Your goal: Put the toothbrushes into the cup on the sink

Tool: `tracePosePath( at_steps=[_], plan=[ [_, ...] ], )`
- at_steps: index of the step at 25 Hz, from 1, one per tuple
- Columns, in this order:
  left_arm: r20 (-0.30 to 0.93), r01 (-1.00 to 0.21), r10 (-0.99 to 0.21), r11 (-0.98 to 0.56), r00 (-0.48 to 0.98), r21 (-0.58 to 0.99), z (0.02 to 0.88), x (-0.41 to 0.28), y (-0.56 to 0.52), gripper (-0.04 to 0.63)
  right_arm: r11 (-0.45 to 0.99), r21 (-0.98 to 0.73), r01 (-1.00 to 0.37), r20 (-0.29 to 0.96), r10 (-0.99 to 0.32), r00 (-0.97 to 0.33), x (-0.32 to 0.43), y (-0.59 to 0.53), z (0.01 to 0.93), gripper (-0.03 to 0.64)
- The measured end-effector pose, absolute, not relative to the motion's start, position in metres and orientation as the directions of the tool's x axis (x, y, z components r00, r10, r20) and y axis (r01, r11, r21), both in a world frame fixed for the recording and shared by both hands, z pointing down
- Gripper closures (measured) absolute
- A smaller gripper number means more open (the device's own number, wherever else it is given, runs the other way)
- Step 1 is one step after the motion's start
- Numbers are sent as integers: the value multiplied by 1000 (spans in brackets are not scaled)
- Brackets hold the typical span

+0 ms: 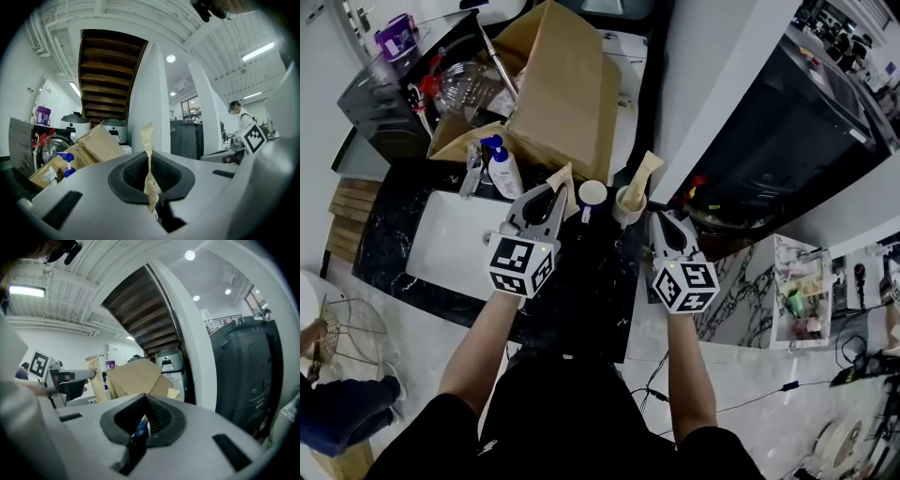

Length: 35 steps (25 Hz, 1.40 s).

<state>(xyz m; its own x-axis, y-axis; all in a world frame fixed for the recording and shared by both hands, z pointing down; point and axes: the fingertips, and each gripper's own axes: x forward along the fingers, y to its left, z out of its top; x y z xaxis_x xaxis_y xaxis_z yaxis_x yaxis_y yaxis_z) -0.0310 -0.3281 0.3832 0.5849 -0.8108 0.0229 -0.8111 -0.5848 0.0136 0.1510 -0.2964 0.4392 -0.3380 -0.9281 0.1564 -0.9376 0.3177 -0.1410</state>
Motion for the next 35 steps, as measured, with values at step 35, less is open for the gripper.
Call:
tracePosePath(
  at_steps=[35],
  plan=[
    [99, -550, -542, -830, 834, 92, 432, 26, -423, 583, 65, -180, -982, 275, -955, -114, 108, -300, 482, 615]
  ],
)
